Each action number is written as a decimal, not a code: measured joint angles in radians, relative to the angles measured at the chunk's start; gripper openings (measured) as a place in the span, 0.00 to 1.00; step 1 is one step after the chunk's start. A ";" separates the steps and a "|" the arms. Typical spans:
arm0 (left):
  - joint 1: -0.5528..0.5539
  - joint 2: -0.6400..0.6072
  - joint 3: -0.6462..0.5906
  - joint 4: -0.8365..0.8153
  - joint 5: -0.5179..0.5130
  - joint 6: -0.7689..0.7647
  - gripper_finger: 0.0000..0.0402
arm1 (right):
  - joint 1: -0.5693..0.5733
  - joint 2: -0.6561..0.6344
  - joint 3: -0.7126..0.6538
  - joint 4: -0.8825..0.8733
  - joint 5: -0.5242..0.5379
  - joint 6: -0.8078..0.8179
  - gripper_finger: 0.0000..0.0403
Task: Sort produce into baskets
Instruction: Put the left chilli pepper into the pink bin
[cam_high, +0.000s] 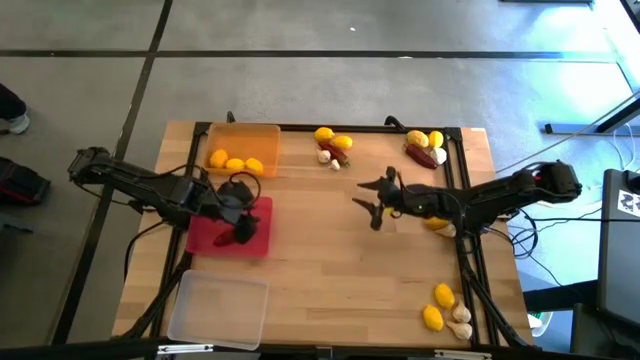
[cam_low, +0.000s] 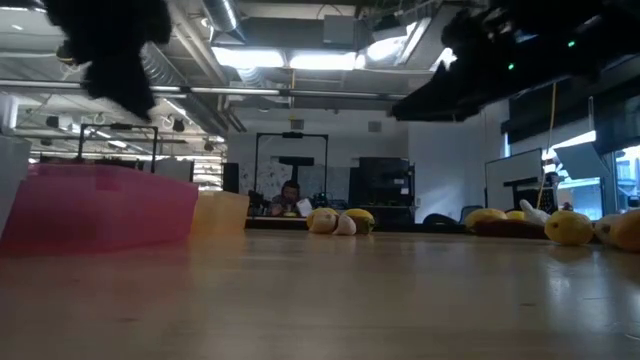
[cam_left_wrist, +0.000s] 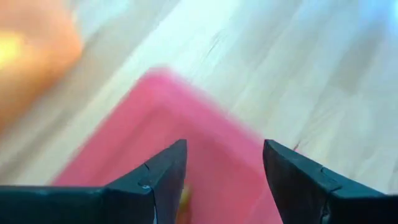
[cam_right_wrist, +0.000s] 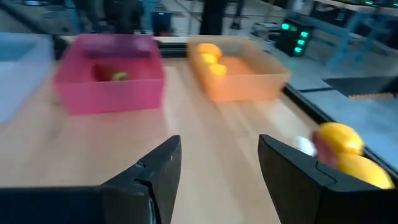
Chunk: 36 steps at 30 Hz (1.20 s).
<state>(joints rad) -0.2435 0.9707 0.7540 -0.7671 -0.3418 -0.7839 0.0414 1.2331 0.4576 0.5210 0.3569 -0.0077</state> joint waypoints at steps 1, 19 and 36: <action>0.004 0.000 0.000 0.049 -0.018 0.055 0.51 | -0.028 0.000 0.000 0.000 -0.010 0.006 0.52; 0.148 0.026 -0.225 0.937 -0.094 0.629 0.51 | -0.368 0.220 0.107 -0.084 -0.219 0.110 0.52; 0.174 0.070 -0.260 0.995 -0.093 0.554 0.51 | -0.469 0.478 0.277 -0.279 -0.233 0.081 0.52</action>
<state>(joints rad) -0.0694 1.0408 0.4940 0.2283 -0.4349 -0.2300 -0.4274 1.7113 0.7349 0.2418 0.1237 0.0730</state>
